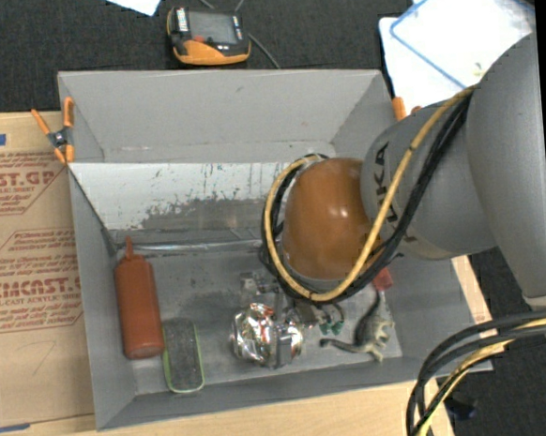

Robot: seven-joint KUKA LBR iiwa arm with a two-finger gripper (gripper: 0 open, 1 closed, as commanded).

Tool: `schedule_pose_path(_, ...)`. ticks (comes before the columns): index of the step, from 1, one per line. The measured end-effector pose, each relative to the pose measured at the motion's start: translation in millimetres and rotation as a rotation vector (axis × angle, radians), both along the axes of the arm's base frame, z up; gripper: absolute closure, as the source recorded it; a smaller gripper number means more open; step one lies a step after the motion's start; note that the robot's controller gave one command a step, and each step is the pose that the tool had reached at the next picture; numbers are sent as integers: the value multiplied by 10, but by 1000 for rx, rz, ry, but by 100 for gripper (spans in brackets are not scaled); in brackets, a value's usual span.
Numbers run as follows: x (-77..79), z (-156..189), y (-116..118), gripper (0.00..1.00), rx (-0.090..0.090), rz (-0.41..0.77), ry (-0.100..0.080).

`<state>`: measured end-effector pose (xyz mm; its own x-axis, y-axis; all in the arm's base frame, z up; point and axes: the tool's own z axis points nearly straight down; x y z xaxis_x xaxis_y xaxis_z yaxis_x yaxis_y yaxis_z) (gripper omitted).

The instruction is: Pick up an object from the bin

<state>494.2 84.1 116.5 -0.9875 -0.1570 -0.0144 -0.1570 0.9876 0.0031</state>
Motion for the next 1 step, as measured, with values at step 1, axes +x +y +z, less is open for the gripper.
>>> schedule_pose_path(1, 75, 99, -48, 0, -3, 225, 0)
